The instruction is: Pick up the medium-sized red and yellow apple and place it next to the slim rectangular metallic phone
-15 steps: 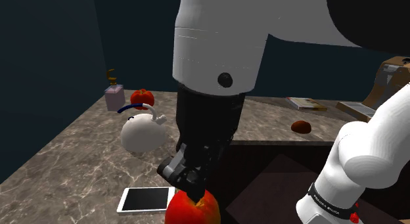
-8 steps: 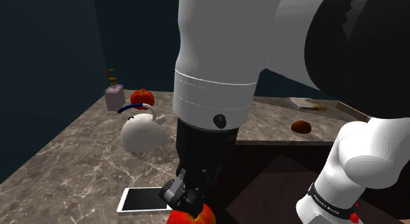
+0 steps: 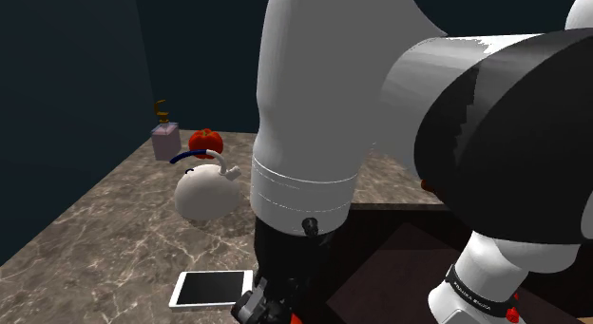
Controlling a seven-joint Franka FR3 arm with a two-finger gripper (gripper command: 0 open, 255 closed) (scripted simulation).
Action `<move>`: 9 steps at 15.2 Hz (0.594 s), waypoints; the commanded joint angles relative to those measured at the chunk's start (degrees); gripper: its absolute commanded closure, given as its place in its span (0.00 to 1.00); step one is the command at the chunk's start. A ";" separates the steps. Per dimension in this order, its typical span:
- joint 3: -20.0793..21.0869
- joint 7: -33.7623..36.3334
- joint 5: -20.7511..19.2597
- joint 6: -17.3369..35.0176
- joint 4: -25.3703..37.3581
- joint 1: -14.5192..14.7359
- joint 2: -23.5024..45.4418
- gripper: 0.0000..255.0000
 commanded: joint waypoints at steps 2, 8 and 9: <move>0.88 0.37 -0.53 2.56 -1.68 -0.25 1.07 1.00; 2.75 1.56 -2.13 7.60 -4.72 -0.90 3.70 1.00; 3.09 1.84 -2.51 8.46 -5.19 -1.05 4.23 1.00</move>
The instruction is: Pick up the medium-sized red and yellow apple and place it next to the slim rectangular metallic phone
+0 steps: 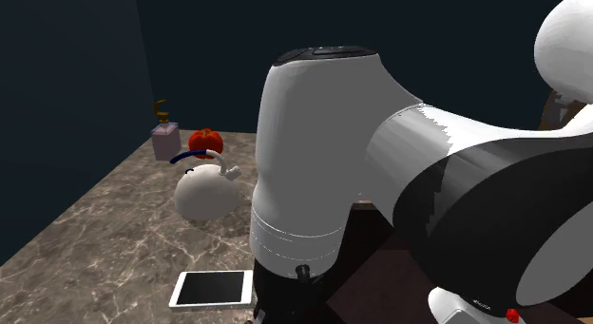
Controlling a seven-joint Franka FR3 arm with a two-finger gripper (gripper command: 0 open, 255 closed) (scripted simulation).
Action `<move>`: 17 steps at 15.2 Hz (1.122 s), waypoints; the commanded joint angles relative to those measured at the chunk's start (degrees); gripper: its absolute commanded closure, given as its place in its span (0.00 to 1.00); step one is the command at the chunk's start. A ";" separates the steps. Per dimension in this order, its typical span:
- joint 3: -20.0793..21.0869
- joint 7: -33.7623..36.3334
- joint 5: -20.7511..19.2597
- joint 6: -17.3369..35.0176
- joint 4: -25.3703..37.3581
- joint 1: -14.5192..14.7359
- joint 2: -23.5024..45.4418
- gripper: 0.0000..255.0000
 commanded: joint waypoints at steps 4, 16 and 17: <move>0.54 0.42 -0.71 1.54 -0.81 -0.28 0.97 1.00; -0.38 -0.47 0.43 -0.61 0.23 0.07 -0.56 0.00; -1.28 -1.20 1.34 -2.75 1.33 0.37 -1.91 0.00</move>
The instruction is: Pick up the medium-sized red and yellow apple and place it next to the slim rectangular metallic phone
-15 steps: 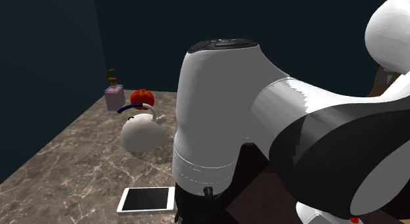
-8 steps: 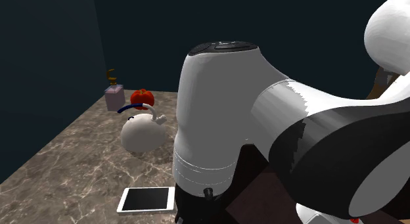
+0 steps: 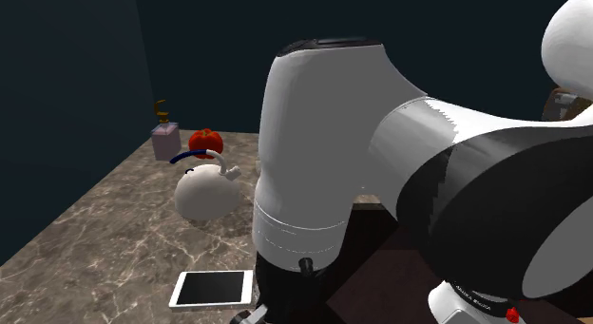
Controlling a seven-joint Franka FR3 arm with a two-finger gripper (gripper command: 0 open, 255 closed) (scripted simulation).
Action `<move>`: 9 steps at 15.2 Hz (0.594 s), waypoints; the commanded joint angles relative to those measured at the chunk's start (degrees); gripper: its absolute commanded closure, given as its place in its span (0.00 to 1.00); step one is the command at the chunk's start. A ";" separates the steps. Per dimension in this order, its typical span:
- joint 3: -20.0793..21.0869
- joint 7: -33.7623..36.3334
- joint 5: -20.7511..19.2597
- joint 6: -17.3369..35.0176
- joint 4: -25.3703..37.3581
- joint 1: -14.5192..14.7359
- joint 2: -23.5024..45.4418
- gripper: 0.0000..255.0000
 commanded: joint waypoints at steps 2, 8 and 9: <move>-2.05 -1.26 1.44 -5.56 3.44 0.51 -2.61 0.00; -2.08 -1.25 1.42 -5.56 3.44 0.55 -2.59 0.00; -2.08 -1.25 1.42 -5.56 3.44 0.55 -2.59 0.00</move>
